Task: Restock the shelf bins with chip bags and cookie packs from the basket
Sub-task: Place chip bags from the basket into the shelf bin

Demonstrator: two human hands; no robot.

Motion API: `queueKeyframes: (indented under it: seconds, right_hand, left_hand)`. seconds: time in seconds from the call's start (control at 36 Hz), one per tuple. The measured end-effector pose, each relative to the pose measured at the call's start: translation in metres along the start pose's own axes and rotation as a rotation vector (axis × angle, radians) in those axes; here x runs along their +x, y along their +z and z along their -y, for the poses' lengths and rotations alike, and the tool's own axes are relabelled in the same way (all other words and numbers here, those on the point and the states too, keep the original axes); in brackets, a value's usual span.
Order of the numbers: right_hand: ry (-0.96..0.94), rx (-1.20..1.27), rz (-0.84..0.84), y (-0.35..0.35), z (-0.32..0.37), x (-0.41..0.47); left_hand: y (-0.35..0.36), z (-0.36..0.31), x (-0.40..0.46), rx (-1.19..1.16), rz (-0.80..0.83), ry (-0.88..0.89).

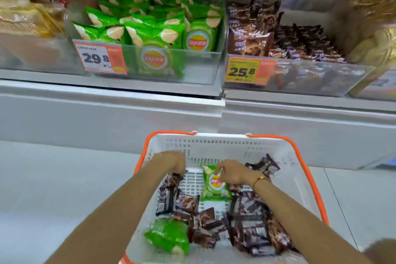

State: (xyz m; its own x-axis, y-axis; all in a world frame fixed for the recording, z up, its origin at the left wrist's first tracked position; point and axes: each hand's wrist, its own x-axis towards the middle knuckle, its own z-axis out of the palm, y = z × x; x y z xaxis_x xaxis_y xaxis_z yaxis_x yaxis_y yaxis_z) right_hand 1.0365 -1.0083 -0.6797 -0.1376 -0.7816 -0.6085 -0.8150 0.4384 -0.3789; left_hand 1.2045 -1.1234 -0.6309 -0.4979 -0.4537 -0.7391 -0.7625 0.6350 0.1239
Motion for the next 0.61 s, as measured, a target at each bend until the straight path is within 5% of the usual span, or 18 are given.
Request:
queueKeyframes:
  seconds: [0.31, 0.39, 0.61]
  right_hand:
    - [-0.069, 0.322, 0.442, 0.125, 0.021, 0.009]
    - [-0.065, 0.364, 0.617, 0.137, 0.030, 0.010]
    - [-0.013, 0.509, 0.684, 0.139, 0.037, 0.007]
  left_hand:
    - [0.122, 0.018, 0.018, 0.237, 0.471, -0.141]
    - [0.136, 0.023, 0.015, 0.236, 0.473, -0.157]
    - [0.141, 0.036, 0.016, 0.050, 0.362, -0.124]
